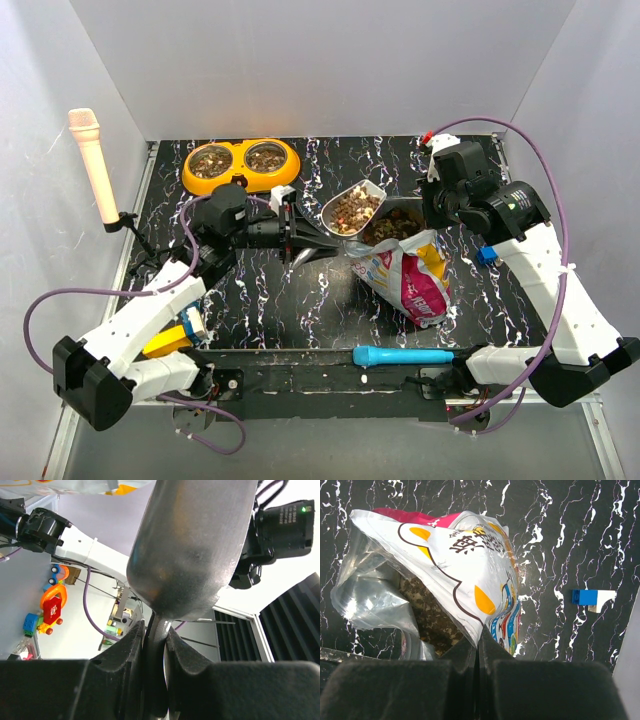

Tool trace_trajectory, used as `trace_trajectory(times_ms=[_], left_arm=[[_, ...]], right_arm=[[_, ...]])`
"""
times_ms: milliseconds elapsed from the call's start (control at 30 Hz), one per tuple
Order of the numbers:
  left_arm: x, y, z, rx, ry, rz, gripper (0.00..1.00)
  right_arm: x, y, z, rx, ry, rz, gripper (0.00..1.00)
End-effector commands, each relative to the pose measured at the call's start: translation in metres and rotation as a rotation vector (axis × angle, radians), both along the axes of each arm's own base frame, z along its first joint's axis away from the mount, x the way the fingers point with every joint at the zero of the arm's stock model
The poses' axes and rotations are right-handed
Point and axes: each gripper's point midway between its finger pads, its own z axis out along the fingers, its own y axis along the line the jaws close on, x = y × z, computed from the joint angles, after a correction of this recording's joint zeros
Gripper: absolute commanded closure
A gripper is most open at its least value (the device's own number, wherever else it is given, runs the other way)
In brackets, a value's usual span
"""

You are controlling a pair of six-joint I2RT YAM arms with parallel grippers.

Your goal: Serve the pet food

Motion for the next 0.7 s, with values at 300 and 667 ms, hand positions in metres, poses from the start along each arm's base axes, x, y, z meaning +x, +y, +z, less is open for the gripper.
trace_trajectory(times_ms=[300, 667], left_arm=[[0.094, 0.014, 0.05, -0.002, -0.14, 0.189, 1.0], [0.237, 0.055, -0.008, 0.08, -0.087, 0.354, 1.0]], right_arm=[[0.005, -0.002, 0.09, 0.18, -0.33, -0.017, 0.99], [-0.007, -0.01, 0.097, 0.19, -0.356, -0.015, 0.99]])
